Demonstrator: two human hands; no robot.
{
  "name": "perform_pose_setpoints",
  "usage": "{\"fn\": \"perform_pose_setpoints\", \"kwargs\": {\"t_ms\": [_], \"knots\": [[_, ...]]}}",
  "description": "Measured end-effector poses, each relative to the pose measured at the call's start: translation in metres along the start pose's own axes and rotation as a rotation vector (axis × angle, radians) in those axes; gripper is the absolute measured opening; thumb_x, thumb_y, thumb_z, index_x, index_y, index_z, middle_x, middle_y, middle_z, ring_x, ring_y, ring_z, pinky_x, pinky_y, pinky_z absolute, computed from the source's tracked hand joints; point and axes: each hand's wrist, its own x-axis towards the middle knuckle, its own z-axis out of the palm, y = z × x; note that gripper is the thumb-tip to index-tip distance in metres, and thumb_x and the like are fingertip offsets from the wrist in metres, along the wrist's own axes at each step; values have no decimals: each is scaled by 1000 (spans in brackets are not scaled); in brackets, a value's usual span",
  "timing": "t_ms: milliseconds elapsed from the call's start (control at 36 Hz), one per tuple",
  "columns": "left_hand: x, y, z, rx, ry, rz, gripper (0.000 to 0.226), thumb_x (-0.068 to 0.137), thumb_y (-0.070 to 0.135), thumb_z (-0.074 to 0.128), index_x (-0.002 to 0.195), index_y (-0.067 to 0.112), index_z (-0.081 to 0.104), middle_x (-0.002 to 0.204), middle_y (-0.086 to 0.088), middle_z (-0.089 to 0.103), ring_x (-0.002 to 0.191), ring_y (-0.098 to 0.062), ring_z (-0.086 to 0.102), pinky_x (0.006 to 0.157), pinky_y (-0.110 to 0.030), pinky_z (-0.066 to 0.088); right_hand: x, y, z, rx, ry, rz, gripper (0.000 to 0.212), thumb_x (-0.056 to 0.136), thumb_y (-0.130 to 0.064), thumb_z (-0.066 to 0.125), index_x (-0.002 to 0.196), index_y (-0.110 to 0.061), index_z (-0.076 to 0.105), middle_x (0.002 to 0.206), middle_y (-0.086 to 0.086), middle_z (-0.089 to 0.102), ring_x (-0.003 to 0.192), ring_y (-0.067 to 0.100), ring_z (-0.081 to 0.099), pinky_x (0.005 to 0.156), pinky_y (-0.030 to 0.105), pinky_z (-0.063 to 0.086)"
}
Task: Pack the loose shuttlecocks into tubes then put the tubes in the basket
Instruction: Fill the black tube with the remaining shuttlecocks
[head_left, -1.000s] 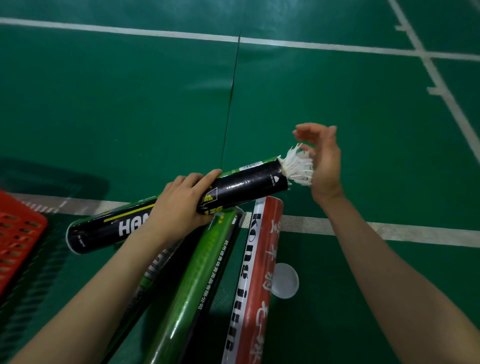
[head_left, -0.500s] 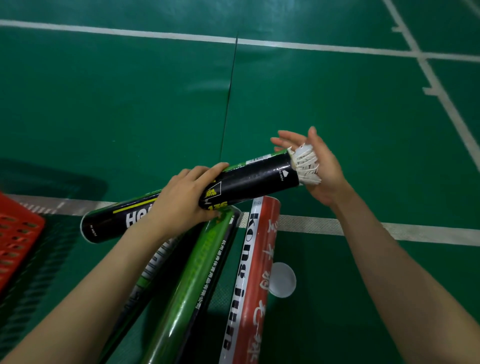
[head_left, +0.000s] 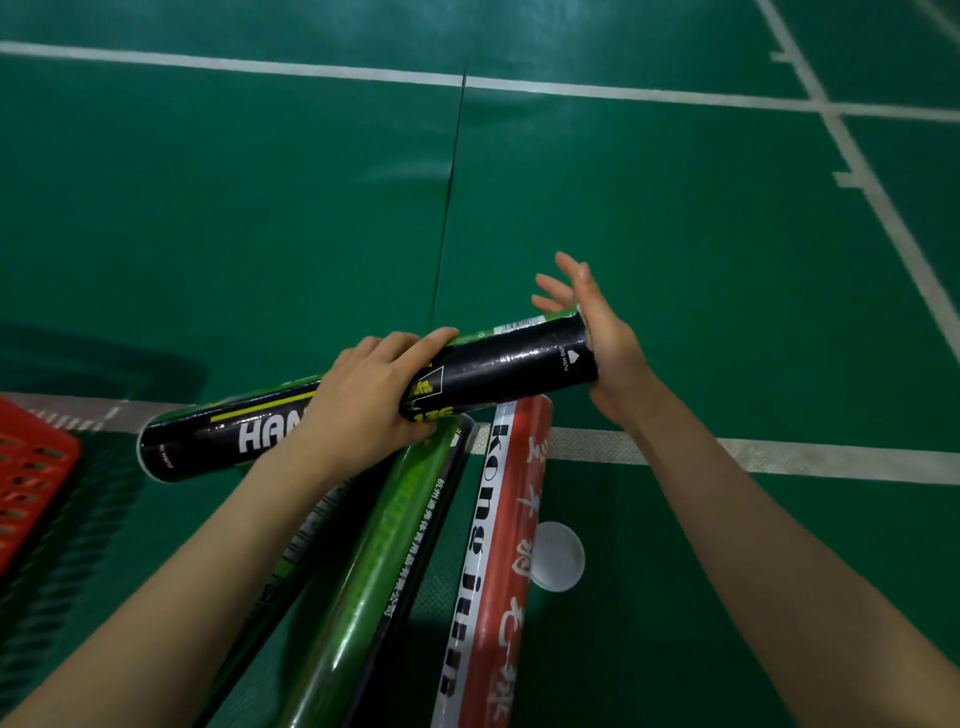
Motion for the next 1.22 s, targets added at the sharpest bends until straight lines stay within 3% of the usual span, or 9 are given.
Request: {"fn": "perform_pose_setpoints", "kwargs": {"t_ms": [139,250,361,556,722,889,1083,1167,1222], "knots": [[2,1,-1,-22,-17,-40,94,71,37,78,148,32,24,134,0,49,112,-27,47,94,-39,38,1,-3,7,162,176,-73,25,99,-35,44,121,-31,54,116,-4,62,107,14,61,106,45,39],[3,-1,-2,-46,-21,-106,97,70,41,79,148,34,22,133,-1,50,112,-25,47,92,-37,38,-4,-8,14,219,310,-134,33,104,-27,32,106,-15,62,105,1,68,104,16,61,96,33,46],[4,-3,-4,-22,-28,-154,95,72,37,77,149,35,20,132,-1,50,111,-24,47,88,-35,38,-14,-3,19,-23,226,-197,34,103,-27,35,126,-12,57,125,-1,60,115,4,54,101,18,42],[2,-15,-7,-30,-34,-218,96,71,34,78,148,34,21,129,-4,51,109,-27,48,89,-37,39,-17,2,16,-126,230,-179,51,91,-24,63,135,-15,40,86,-6,64,82,4,58,81,13,47],[-2,-14,-6,2,-50,-187,96,73,35,77,149,32,19,130,-5,50,111,-27,47,93,-38,37,-14,-4,10,-87,104,-60,61,88,-22,67,139,-16,36,89,-4,71,94,4,64,80,11,40],[-3,-12,-6,56,-71,-187,96,74,37,75,150,32,16,134,-5,48,114,-29,46,95,-39,37,-14,-7,6,-126,13,-4,41,90,-19,64,127,-17,47,87,-5,70,89,4,64,91,25,42],[-4,-8,-3,97,-80,-173,93,75,39,73,149,32,18,134,-4,48,112,-29,47,96,-40,38,-16,-13,3,-154,-115,75,65,95,-13,55,147,-19,16,113,11,64,107,18,60,109,39,37],[-7,-4,1,125,-110,-147,91,77,39,71,149,32,17,135,-4,48,113,-28,47,98,-40,38,-20,-13,7,-191,-122,96,61,97,-9,50,145,-18,14,92,3,60,79,6,60,83,13,50],[-8,0,4,147,-131,-146,92,77,36,71,149,32,15,135,-3,47,114,-28,47,98,-40,38,-21,-8,10,-205,-66,109,58,97,-15,52,143,-15,17,92,2,61,80,7,59,78,16,51]]}}
